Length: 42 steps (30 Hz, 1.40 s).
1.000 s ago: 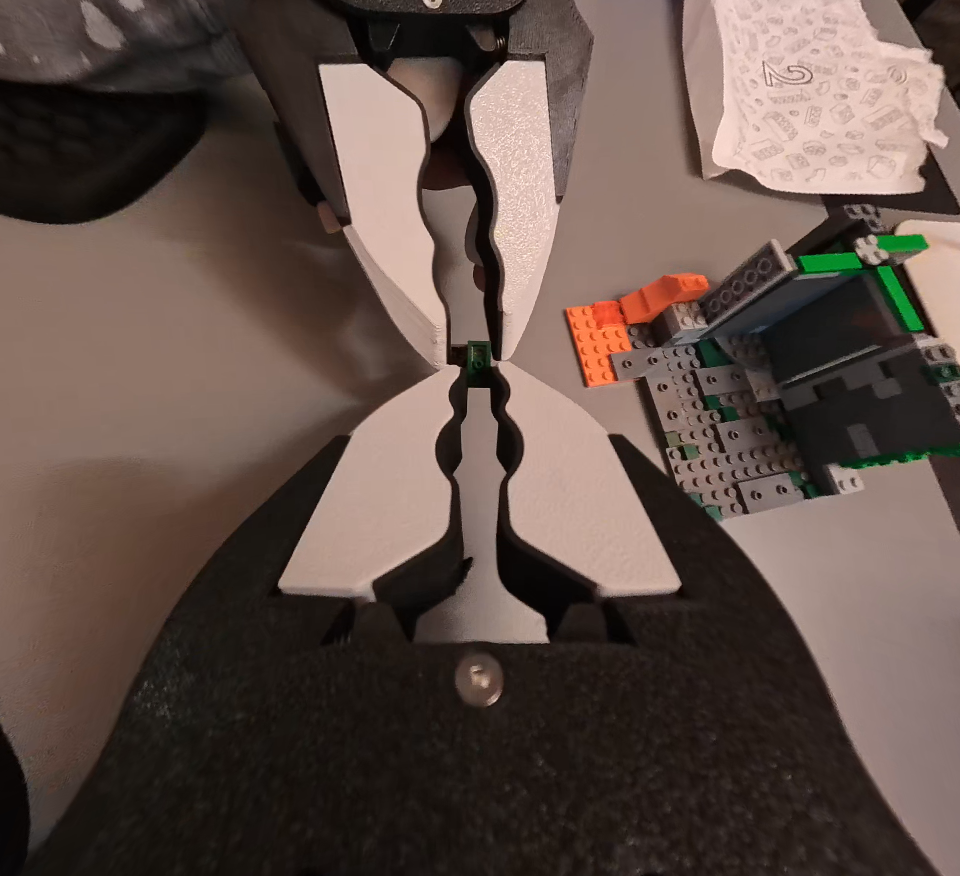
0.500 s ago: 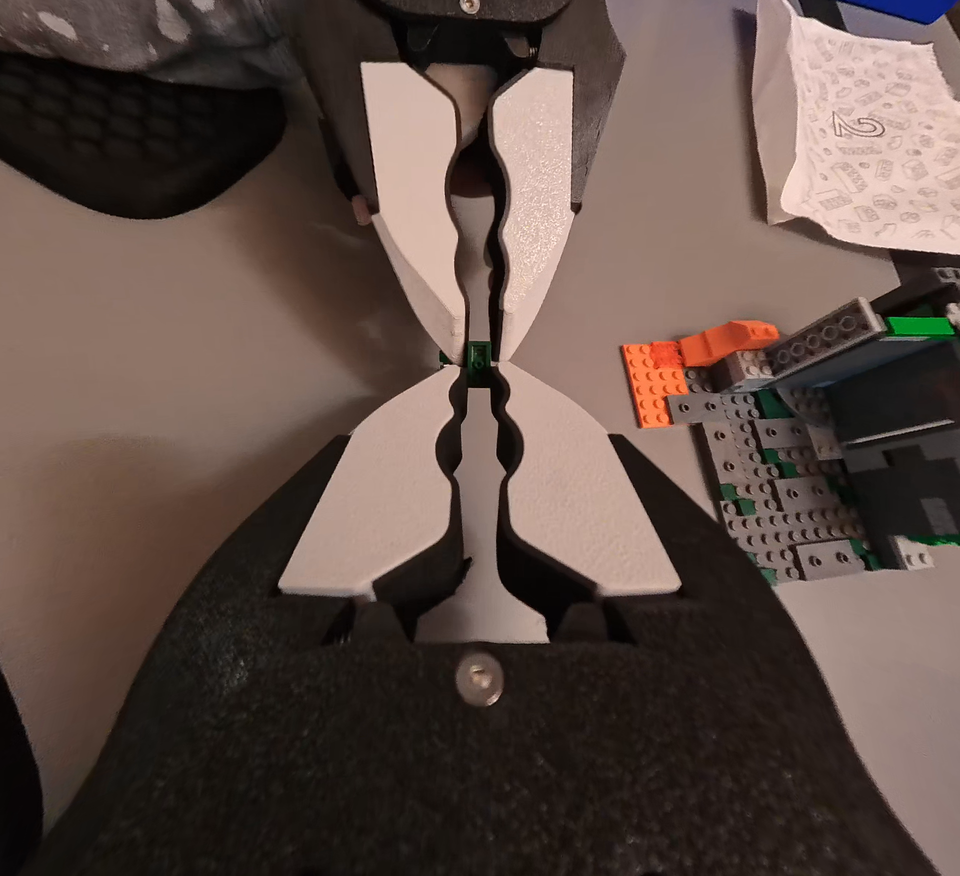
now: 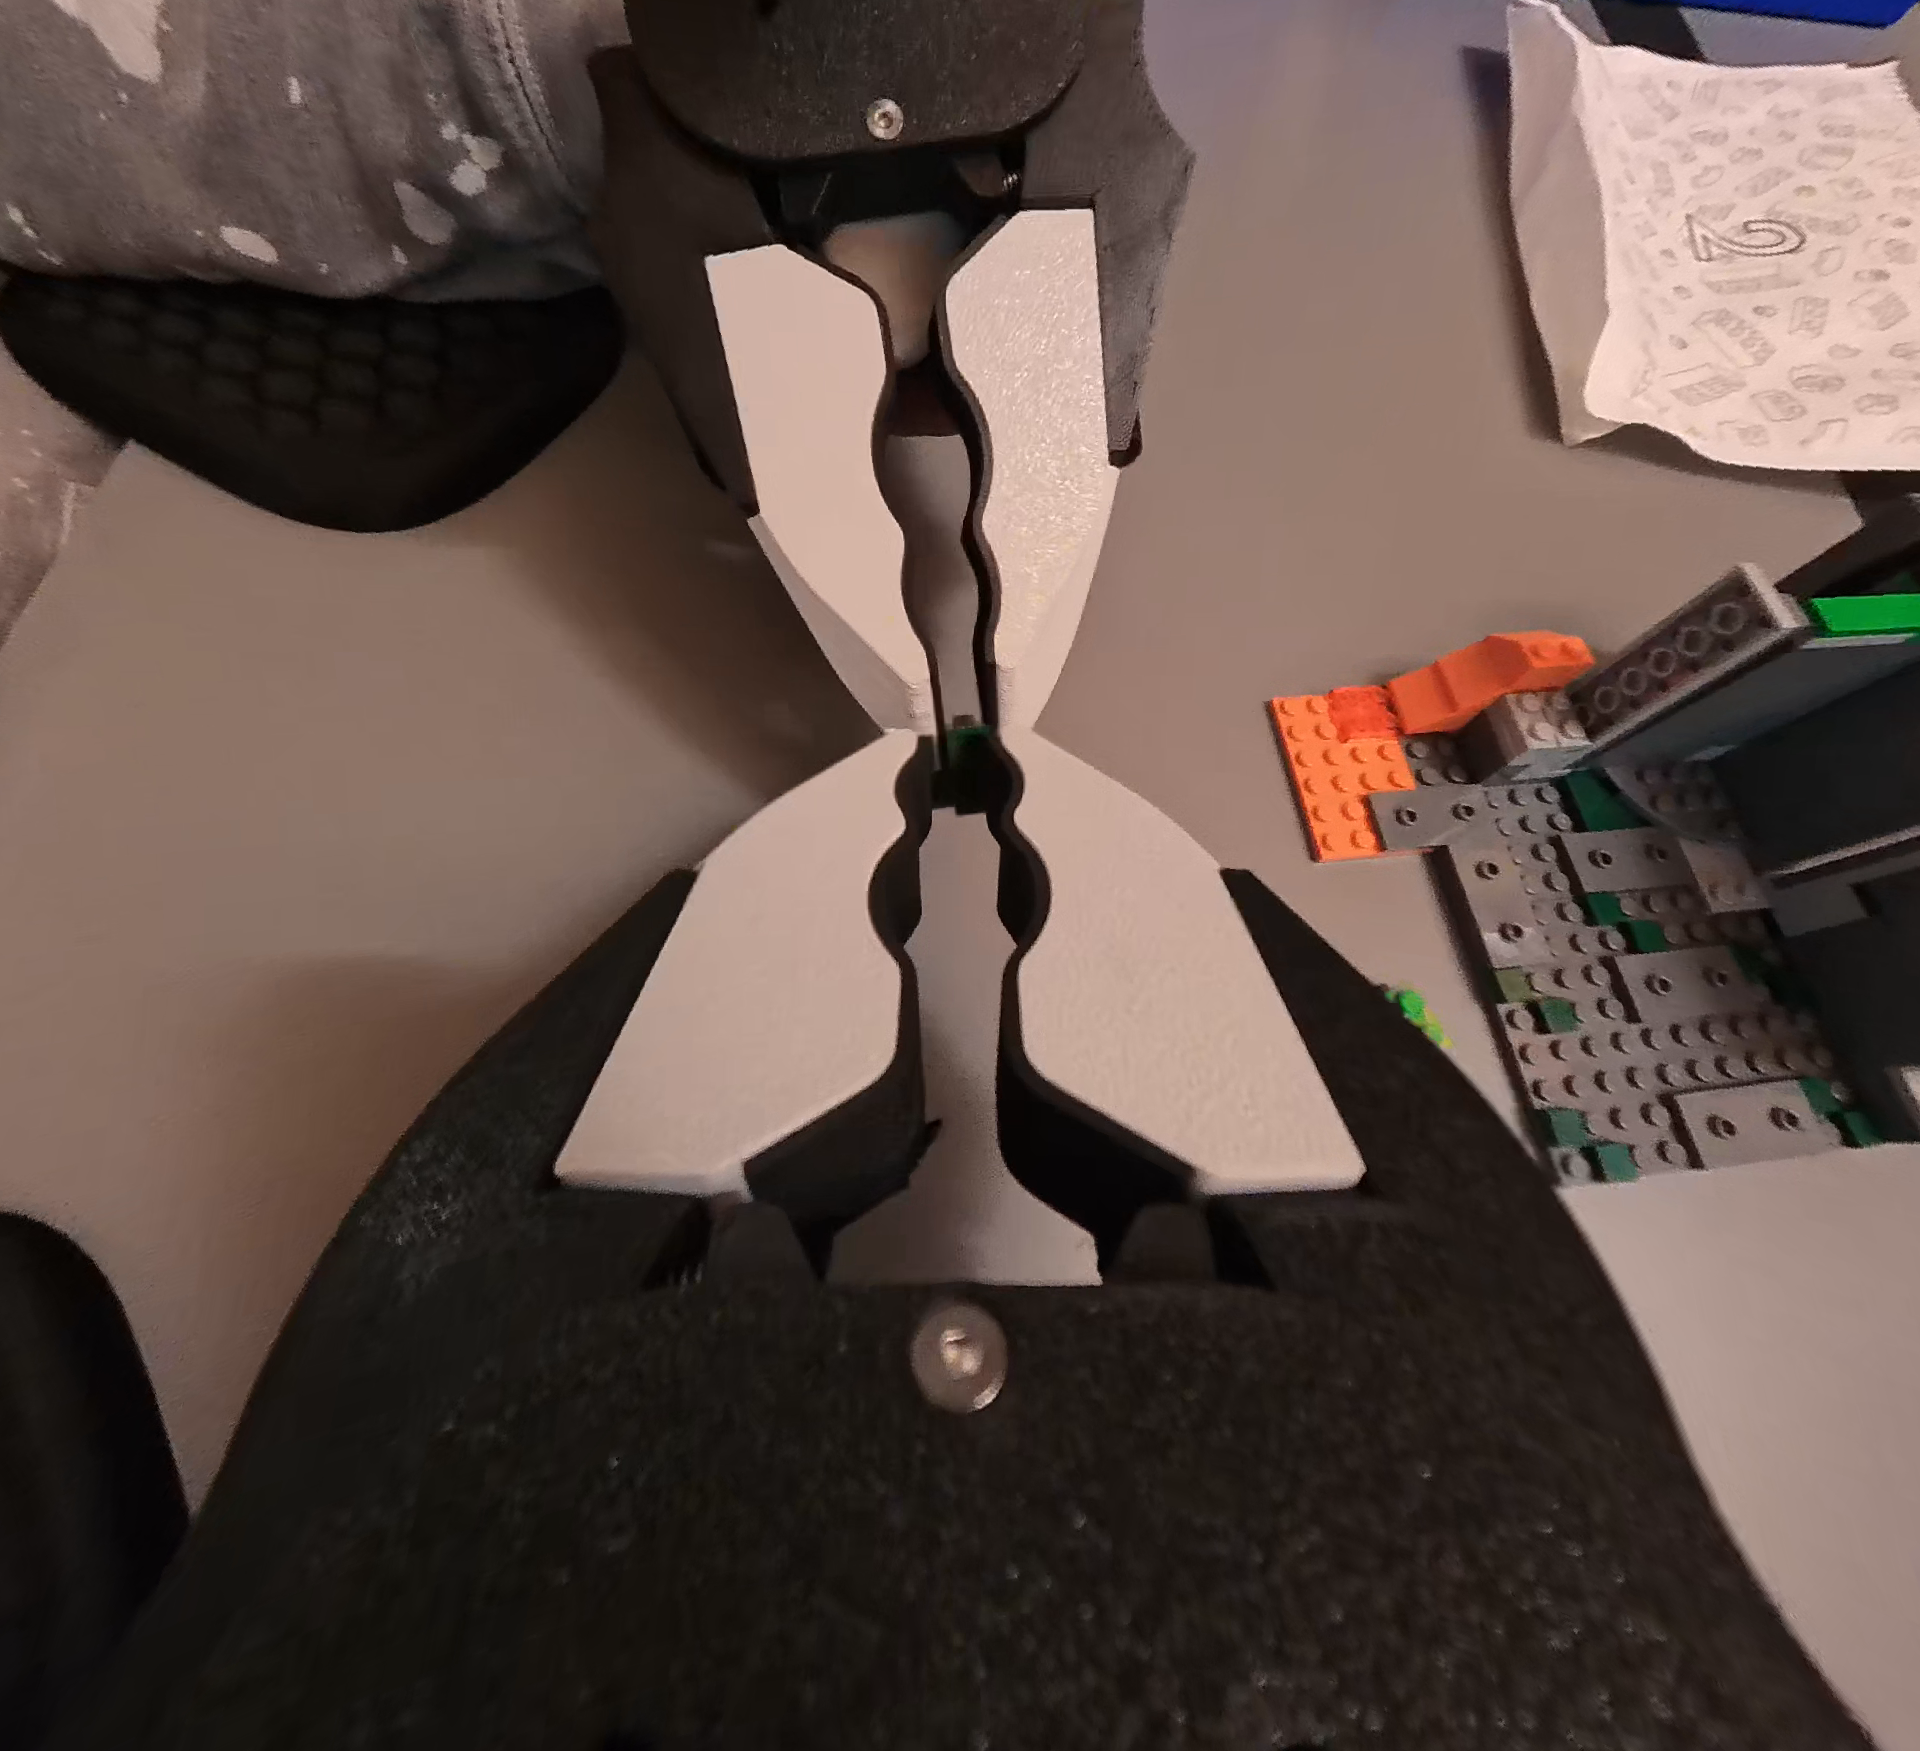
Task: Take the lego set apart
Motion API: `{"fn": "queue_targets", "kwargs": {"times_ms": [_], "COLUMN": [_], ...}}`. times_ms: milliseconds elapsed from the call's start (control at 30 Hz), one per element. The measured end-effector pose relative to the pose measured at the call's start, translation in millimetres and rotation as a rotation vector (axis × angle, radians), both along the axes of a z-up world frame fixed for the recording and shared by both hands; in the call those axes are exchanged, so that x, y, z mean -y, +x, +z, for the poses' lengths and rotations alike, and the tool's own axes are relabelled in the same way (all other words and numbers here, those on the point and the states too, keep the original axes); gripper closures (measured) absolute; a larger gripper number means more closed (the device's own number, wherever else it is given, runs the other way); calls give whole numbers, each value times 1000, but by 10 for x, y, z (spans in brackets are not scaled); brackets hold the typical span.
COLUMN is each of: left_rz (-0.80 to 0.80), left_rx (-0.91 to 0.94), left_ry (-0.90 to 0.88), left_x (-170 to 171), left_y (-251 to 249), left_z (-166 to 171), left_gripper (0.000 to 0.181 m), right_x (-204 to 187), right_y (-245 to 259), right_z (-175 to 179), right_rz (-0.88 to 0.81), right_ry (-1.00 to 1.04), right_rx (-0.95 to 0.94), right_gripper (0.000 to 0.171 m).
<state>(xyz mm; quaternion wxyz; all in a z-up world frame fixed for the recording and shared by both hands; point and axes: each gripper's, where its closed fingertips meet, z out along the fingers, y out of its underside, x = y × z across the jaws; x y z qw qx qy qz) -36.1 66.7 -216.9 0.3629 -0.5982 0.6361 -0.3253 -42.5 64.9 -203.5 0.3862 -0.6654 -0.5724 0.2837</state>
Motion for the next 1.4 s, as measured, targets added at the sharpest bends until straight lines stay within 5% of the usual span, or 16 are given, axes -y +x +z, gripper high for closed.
{"fn": "queue_targets", "kwargs": {"times_ms": [933, 1400], "left_rz": [-20, 254], "left_rx": [-12, 4], "left_ry": [-50, -344], "left_x": [24, -358], "left_y": [-30, -107], "left_z": [-40, -91], "left_gripper": [173, 173], "right_x": [6, -290], "right_y": [-5, 30], "right_z": [-102, -19], "right_rz": [-5, -166], "right_ry": [-46, 180], "right_rx": [54, 160], "right_gripper": [164, 164]}}
